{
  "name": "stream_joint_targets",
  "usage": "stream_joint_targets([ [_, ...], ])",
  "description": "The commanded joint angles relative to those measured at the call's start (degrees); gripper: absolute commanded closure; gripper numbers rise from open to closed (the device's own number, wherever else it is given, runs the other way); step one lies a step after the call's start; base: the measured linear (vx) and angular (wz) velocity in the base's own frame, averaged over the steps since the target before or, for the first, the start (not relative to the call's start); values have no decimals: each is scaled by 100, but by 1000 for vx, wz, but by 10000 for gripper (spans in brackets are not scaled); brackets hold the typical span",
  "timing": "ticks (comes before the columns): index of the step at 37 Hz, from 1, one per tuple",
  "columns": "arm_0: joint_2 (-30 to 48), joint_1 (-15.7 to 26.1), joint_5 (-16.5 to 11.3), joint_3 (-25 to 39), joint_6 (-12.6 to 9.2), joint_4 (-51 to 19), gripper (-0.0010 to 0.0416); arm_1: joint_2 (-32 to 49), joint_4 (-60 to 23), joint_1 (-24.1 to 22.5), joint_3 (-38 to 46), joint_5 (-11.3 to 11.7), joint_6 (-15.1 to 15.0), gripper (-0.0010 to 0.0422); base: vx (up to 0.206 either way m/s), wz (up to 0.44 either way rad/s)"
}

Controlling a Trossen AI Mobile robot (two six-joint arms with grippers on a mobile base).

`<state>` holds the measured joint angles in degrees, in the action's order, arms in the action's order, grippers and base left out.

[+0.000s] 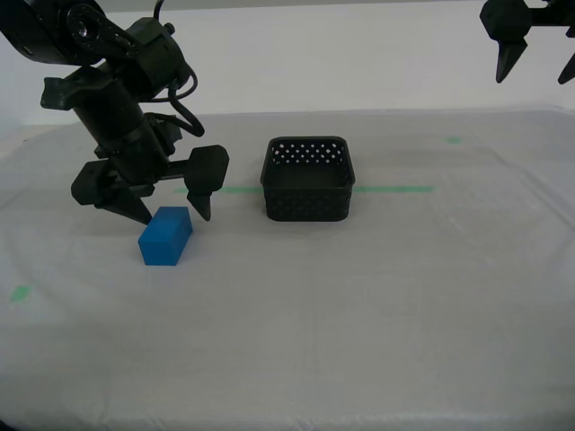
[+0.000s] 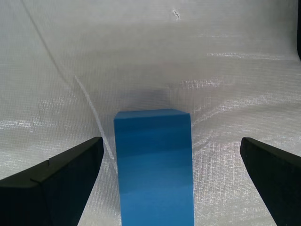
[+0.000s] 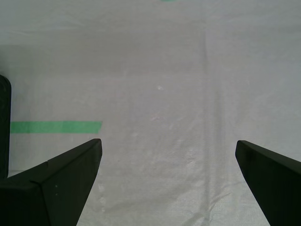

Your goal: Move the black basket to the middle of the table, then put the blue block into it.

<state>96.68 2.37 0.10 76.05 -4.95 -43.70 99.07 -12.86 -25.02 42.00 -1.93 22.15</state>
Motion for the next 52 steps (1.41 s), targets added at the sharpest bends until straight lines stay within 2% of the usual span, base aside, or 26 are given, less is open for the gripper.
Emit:
stream_joint_targets([
  [1,0,2,15,7,4,2,7,4,44,-26,-2,57,-59,11,0,0],
  [12,0,4,15,7,4,2,7,4,197,-195,-118,291,-109,11,0,0],
  [35,0,2,15,7,4,2,7,4,398,-214,-446,273,-90,13,0,0],
  [41,0,2,15,7,4,2,7,4,361,-212,-457,269,-90,38,0,0],
  [46,0,2,15,7,4,2,7,4,334,-210,-457,197,-76,77,0,0],
  [52,0,2,15,4,4,2,7,4,262,-205,-457,258,42,119,0,0],
])
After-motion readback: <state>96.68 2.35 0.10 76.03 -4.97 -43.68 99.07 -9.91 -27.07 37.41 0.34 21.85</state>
